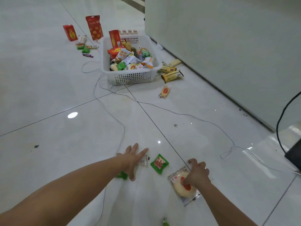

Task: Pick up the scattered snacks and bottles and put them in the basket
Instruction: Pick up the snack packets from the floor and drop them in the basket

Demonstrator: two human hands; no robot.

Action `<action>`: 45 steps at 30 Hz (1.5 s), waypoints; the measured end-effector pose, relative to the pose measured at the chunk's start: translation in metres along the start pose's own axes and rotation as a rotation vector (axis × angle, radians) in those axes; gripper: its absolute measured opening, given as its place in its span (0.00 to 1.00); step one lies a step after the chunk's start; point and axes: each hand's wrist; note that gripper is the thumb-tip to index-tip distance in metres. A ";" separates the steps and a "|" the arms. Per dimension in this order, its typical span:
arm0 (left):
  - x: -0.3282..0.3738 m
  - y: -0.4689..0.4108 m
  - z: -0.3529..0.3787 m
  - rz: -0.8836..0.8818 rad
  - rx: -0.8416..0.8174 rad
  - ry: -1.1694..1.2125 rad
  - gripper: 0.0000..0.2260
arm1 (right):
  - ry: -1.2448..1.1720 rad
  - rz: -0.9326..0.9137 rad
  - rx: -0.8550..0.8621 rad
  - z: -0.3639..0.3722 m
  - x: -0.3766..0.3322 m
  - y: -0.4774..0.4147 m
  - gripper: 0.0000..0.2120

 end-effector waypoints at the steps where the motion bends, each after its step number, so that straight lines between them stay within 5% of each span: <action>1: -0.004 0.002 0.002 -0.023 0.007 -0.013 0.57 | -0.033 0.013 0.013 0.002 0.001 0.000 0.38; 10: -0.021 0.006 0.030 -0.172 0.188 -0.027 0.44 | -0.042 0.157 -0.051 0.016 0.000 -0.002 0.31; 16: -0.031 0.006 0.025 -0.308 0.138 0.213 0.20 | -0.244 0.158 -0.015 0.006 -0.008 -0.009 0.14; 25: -0.039 0.010 0.002 -0.406 0.174 0.623 0.14 | -0.571 0.129 0.160 -0.006 -0.019 -0.017 0.12; 32: 0.027 -0.005 -0.016 -0.149 0.230 1.007 0.12 | -0.660 0.145 0.202 -0.010 -0.007 -0.014 0.14; 36: 0.066 -0.015 -0.017 -0.082 0.153 0.716 0.19 | -0.702 0.152 0.219 -0.015 0.007 -0.005 0.12; 45: 0.091 -0.026 -0.008 -0.024 0.362 0.246 0.23 | -0.793 0.164 0.297 -0.016 0.035 0.011 0.11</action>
Point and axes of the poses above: each hand's wrist, its own y-axis away from the middle knuckle, its own z-axis out of the palm, x = y × z, and after that the axes turned 15 degrees about -y, right-handed
